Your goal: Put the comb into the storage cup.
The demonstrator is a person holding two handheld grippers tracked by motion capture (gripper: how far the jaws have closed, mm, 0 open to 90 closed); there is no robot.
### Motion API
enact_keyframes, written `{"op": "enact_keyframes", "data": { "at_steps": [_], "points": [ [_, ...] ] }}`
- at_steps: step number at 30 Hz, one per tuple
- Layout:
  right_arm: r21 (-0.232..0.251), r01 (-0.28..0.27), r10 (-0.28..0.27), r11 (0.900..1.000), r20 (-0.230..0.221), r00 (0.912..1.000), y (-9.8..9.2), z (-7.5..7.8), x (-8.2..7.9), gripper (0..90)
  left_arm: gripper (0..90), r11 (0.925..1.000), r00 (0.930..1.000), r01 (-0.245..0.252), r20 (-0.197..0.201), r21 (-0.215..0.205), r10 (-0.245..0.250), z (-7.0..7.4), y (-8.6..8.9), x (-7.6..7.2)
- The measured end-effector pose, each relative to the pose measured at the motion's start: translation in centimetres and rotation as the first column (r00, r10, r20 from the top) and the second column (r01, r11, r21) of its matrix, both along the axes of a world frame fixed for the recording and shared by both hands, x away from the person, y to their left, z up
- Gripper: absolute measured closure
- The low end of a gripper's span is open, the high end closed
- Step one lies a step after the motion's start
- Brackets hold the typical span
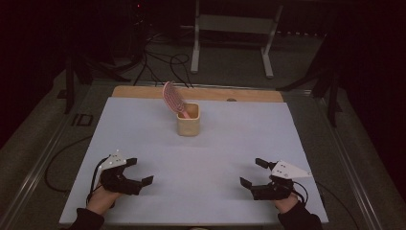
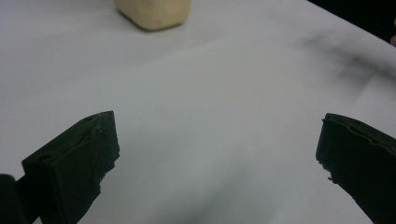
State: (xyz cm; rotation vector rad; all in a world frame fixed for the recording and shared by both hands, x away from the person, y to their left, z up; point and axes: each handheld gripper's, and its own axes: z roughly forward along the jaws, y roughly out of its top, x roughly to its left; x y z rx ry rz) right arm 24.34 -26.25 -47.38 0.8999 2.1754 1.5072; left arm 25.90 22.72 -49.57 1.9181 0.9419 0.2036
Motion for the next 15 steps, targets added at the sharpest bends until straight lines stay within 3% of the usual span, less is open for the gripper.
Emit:
{"op": "enact_keyframes", "data": {
  "at_steps": [15],
  "points": [
    [0.0,-0.001,0.001,1.0,-0.007,1.0,-0.1,-0.2,-0.1,8.9,0.1,0.9998,0.9998,-0.018,0.0,0.007,0.018,-0.5,1.8,-2.2]
  ]
}}
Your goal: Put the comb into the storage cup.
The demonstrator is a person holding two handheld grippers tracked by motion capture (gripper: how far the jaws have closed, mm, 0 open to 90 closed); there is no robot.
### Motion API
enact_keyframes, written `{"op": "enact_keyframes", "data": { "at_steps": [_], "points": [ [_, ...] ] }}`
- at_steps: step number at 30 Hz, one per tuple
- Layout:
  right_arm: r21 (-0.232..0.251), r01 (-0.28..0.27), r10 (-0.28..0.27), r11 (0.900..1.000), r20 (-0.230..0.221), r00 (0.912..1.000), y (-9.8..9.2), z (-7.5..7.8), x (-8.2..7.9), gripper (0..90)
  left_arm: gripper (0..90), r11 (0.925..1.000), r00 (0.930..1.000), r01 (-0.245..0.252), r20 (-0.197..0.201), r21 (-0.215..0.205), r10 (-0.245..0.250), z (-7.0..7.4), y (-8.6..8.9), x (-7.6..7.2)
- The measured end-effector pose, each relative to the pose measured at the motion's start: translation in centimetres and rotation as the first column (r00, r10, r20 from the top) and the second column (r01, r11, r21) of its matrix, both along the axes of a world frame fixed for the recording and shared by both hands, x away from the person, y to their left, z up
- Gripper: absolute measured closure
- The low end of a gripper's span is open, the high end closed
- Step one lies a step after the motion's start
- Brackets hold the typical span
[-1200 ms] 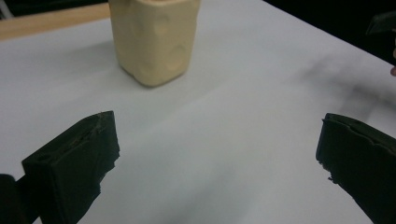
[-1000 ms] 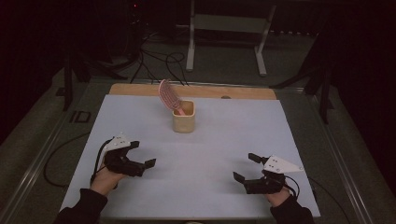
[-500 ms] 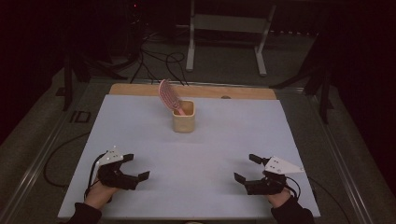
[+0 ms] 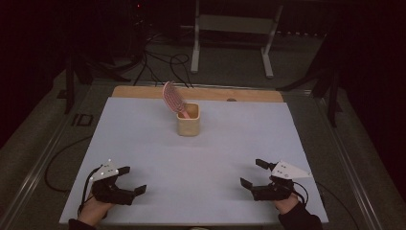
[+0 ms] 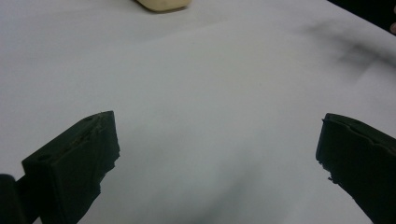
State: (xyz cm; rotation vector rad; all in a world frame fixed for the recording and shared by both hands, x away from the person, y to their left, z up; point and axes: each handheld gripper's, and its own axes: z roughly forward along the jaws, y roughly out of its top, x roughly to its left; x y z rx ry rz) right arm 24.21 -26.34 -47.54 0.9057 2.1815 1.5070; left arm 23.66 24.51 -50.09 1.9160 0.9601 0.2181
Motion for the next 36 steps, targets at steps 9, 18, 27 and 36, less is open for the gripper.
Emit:
{"op": "enact_keyframes", "data": {
  "at_steps": [9,18,27,36],
  "points": [
    [0.0,0.0,0.0,1.0,0.0,1.0,0.0,-0.1,0.2,8.9,0.1,0.9992,0.9993,-0.038,0.0,0.015,0.038,-0.6,0.9,-0.6],
    [-0.019,-0.003,0.004,1.0,0.005,1.0,0.2,-0.4,0.3,8.9,0.1,0.9991,0.9993,-0.037,0.008,0.022,0.037,-0.7,0.3,-0.9],
    [-0.03,-0.006,0.006,1.0,-0.001,1.0,0.3,-0.7,0.5,8.9,0.2,0.9984,0.9988,-0.047,0.018,0.03,0.047,-0.7,0.1,-1.1],
    [-0.034,-0.009,0.008,0.999,-0.005,1.0,0.4,-0.8,0.6,8.9,0.2,0.999,0.9994,-0.032,0.013,0.032,0.031,-0.7,-0.3,-1.1]
  ]
}}
